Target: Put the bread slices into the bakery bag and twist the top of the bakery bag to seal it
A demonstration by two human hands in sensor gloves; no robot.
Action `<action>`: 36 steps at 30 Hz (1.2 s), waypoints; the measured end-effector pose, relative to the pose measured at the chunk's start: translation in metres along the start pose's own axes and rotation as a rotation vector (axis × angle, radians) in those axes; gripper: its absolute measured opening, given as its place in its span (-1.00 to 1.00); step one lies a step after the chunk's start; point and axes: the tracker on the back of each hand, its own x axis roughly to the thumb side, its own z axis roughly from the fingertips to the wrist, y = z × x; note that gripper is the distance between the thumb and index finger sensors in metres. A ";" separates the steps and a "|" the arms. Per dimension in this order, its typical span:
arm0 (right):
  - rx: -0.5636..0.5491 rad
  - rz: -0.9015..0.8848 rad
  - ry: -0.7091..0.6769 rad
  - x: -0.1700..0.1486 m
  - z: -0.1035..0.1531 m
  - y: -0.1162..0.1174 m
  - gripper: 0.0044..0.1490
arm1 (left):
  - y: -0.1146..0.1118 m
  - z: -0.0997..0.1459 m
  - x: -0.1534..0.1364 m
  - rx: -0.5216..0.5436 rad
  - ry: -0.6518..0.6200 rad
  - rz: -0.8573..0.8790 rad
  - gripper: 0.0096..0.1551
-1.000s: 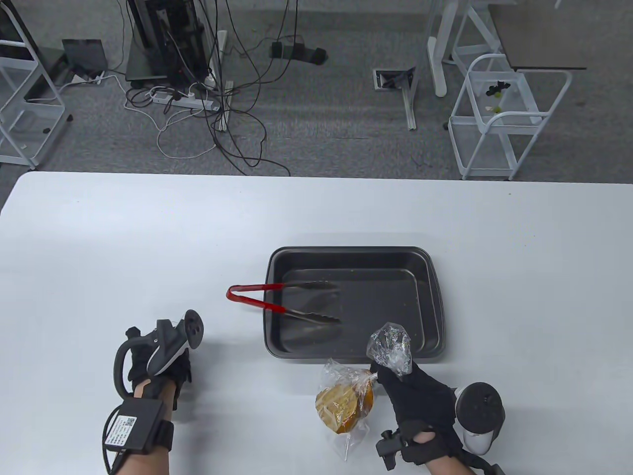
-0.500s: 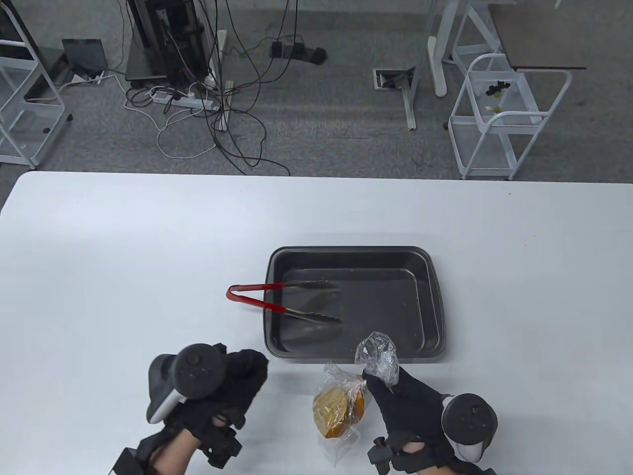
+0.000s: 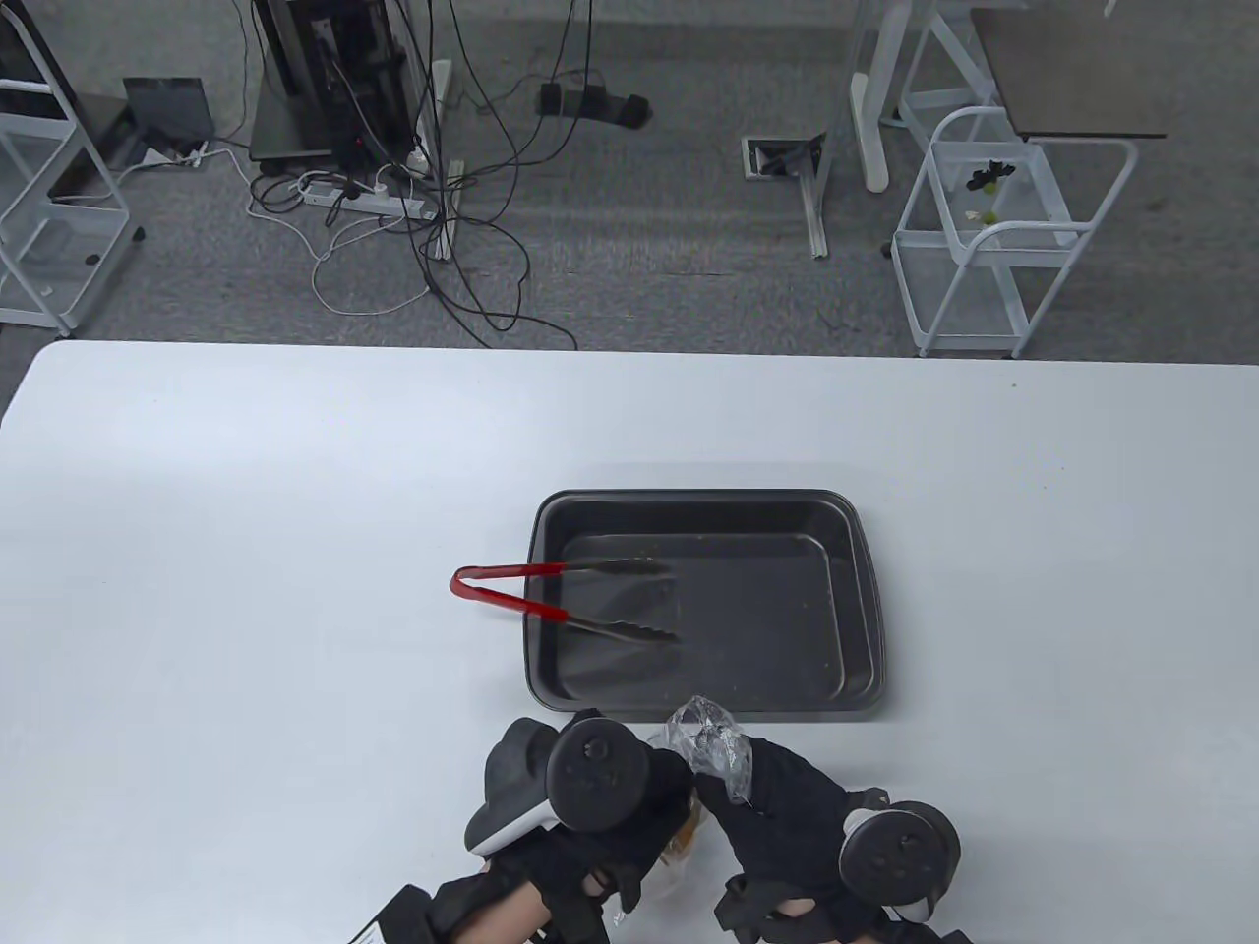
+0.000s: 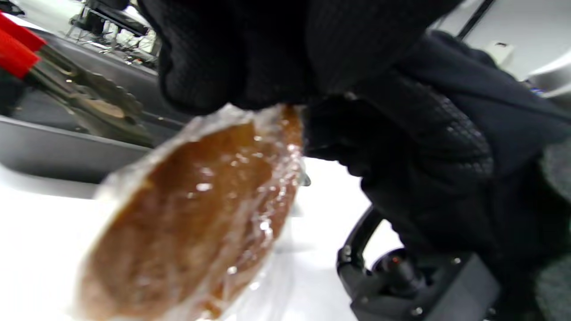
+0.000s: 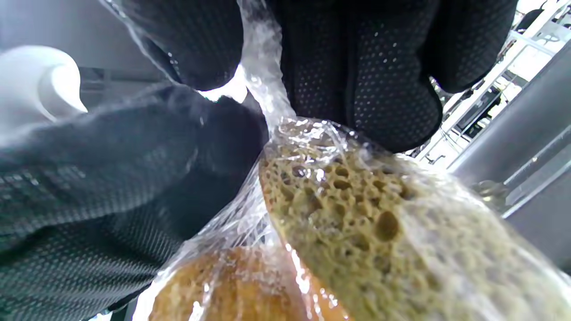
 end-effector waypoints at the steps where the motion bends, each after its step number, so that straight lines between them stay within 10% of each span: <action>1: -0.007 -0.022 0.022 -0.002 0.000 0.000 -0.33 | -0.002 0.001 0.000 0.015 -0.008 -0.033 -0.53; 21: -0.002 -0.260 0.138 -0.027 -0.001 0.011 -0.34 | -0.044 0.010 -0.035 0.354 0.078 0.364 -0.46; 36: -0.024 -0.426 0.194 -0.030 0.000 0.018 -0.34 | -0.048 0.023 -0.018 0.596 0.087 0.061 -0.03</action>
